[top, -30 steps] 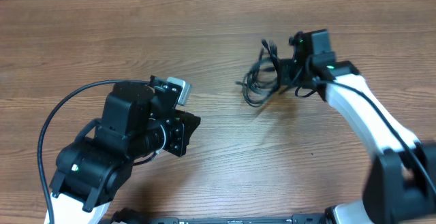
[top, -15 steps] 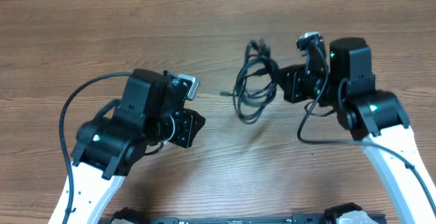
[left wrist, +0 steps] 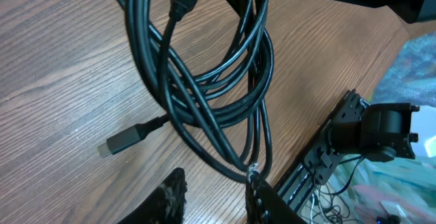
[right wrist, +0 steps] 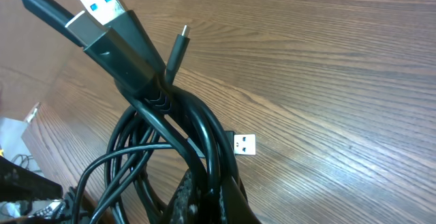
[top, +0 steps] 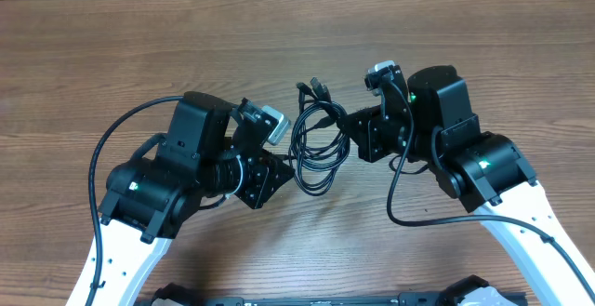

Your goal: Untangle cables

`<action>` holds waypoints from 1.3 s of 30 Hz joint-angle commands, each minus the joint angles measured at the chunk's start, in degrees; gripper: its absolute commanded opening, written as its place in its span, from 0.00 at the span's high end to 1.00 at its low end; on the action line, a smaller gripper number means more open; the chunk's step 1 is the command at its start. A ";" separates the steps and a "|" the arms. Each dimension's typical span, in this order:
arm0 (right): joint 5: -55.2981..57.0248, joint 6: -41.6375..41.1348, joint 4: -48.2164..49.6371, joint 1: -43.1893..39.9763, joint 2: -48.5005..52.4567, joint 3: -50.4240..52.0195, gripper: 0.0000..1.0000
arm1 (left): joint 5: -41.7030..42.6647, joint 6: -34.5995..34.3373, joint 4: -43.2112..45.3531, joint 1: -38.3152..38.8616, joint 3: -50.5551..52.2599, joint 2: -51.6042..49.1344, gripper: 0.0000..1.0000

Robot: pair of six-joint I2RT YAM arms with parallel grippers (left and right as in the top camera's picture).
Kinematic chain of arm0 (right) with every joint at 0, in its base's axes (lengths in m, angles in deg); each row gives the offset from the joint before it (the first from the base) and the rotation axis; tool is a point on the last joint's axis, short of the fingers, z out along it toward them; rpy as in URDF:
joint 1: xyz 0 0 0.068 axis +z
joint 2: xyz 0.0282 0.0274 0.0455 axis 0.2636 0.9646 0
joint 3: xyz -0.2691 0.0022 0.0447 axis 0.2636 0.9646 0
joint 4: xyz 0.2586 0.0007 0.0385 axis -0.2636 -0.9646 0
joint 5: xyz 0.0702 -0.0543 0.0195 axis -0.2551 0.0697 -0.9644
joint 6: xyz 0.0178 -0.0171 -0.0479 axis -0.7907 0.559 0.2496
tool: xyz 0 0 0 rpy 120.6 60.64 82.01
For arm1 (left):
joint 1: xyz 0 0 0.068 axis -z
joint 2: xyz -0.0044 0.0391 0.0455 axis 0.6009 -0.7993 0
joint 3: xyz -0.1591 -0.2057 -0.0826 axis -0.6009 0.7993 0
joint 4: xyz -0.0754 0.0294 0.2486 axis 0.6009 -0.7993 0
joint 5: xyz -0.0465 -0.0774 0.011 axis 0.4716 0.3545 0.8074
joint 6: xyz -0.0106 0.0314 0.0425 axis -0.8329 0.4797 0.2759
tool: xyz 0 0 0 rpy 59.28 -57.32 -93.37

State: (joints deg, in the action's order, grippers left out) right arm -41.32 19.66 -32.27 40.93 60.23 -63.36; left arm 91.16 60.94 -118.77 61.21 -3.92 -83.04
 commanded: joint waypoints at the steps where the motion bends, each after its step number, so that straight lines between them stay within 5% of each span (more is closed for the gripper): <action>1: 0.22 -2.19 1.40 1.27 -0.92 -0.52 0.96 | 1.44 2.14 0.13 -0.22 -1.38 0.09 0.70; 6: -0.13 -2.51 2.89 4.09 -0.92 -0.52 0.96 | 1.44 2.14 0.31 -0.22 -1.38 0.07 0.72; 13: 0.07 -5.03 6.19 5.95 -0.92 -0.52 0.96 | 1.44 2.14 0.15 -0.22 -1.38 0.02 0.89; 22: 5.22 -4.68 6.32 5.86 -0.94 -0.63 0.96 | 0.07 2.12 -0.07 -0.22 -1.38 0.02 0.67; 39: 3.21 -3.89 6.62 5.86 -0.98 -0.63 0.96 | -9.33 1.88 -2.54 -0.22 -1.38 -2.03 0.65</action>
State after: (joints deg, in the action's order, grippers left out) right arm -35.88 15.66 -26.41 46.79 60.23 -63.36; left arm 83.47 62.36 -121.24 61.21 -3.94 -83.80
